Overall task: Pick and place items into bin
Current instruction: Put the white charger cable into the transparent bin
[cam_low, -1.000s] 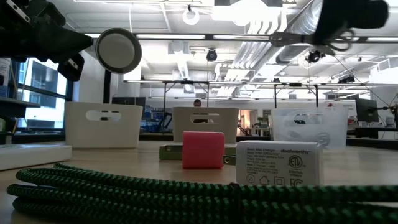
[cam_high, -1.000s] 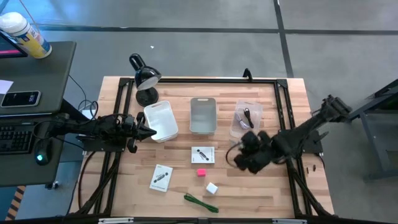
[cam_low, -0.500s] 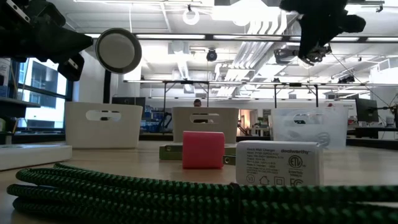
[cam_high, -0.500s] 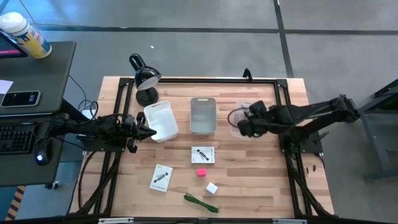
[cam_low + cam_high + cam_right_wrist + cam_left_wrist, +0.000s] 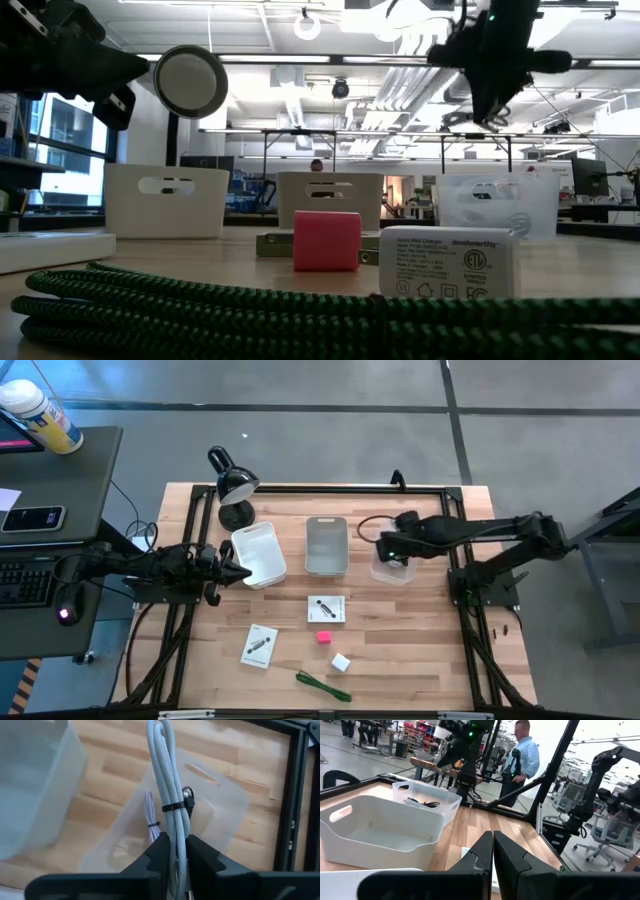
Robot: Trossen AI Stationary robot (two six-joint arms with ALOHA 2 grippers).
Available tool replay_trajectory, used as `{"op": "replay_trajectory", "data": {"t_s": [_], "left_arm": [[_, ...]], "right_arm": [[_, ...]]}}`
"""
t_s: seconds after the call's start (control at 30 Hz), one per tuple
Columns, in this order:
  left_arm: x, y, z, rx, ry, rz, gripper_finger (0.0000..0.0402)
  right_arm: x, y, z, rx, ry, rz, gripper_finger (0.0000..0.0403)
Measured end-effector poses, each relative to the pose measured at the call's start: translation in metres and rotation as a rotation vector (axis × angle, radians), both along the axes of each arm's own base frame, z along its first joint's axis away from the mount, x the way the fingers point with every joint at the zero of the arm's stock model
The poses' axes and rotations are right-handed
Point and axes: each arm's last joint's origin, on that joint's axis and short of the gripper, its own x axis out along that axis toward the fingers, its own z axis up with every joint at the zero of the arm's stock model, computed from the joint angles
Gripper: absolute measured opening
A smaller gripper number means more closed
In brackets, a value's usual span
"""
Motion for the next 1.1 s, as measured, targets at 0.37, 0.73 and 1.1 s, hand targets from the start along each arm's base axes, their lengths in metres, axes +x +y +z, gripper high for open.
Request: {"op": "replay_trajectory", "data": {"t_s": [0.37,0.73,1.1], "left_arm": [[0.000,0.000,0.000,-0.004,0.001,-0.007,0.0003],[0.000,-0.001,0.000,-0.026,0.003,-0.020,0.0003],[0.000,-0.001,-0.001,-0.026,0.004,-0.020,0.0003]], "right_arm": [[0.022,-0.007,-0.039,0.044,0.231,0.000,0.0045],[0.029,-0.013,-0.049,0.091,0.219,-0.057,0.0051],[0.029,-0.013,-0.049,0.096,0.215,-0.071,0.0084]]}}
